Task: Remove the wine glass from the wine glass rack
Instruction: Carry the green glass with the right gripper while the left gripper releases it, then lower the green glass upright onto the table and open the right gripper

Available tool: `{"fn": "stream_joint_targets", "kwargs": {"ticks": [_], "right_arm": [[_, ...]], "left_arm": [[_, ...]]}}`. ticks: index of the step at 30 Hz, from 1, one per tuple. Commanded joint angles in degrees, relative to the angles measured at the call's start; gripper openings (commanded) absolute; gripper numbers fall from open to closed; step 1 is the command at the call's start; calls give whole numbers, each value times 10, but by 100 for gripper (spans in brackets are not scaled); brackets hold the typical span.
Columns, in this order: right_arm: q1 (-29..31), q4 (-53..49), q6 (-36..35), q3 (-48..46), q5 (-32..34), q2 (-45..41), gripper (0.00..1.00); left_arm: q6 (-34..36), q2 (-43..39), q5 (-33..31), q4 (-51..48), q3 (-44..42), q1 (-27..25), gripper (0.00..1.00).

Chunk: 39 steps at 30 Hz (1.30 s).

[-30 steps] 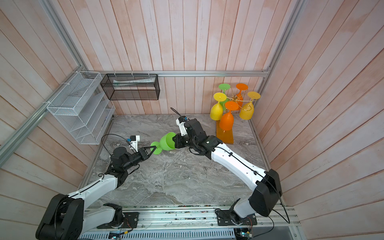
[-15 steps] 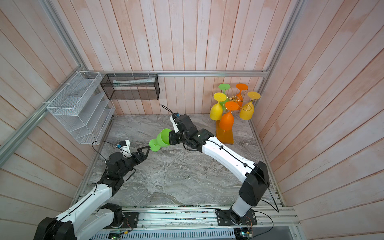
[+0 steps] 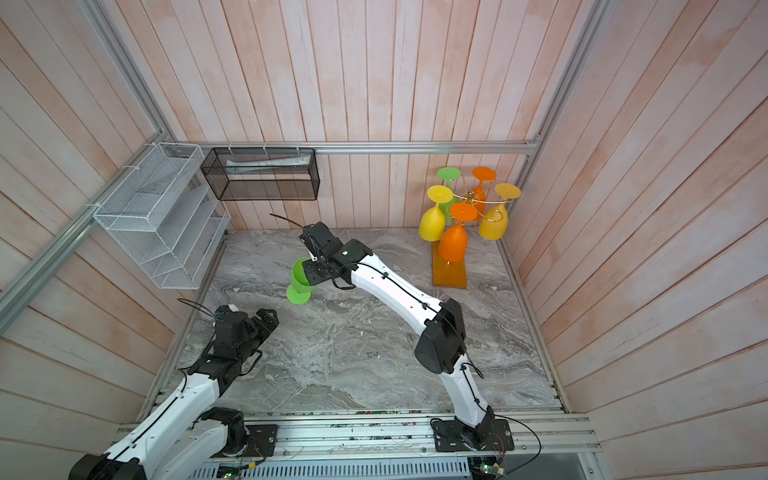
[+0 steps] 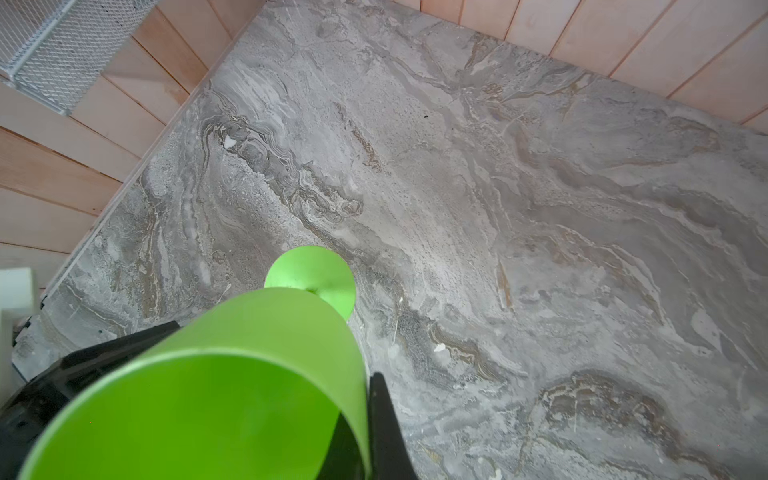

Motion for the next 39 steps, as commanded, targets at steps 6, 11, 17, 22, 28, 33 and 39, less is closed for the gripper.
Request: {"fn": "stream_joint_targets", "kwargs": {"ticks": [6, 11, 17, 22, 28, 33, 39], "right_arm": [[18, -86, -13, 136, 37, 100, 0], [24, -73, -8, 135, 28, 118, 0], [30, -74, -11, 136, 31, 136, 0], [33, -70, -11, 138, 34, 142, 2], [35, -65, -13, 143, 30, 147, 13], [35, -52, -16, 146, 24, 145, 24], [34, -43, -19, 159, 16, 145, 32]], "left_arm": [[-44, 7, -39, -107, 16, 19, 92], [-50, -8, -43, -147, 14, 26, 90], [-56, -49, -37, -168, -5, 30, 90], [-53, -69, -33, -181, -13, 31, 90], [-46, -66, -29, -186, -1, 32, 90], [-36, -65, -33, -197, 20, 32, 90], [-23, -62, -42, -201, 36, 35, 90]]}}
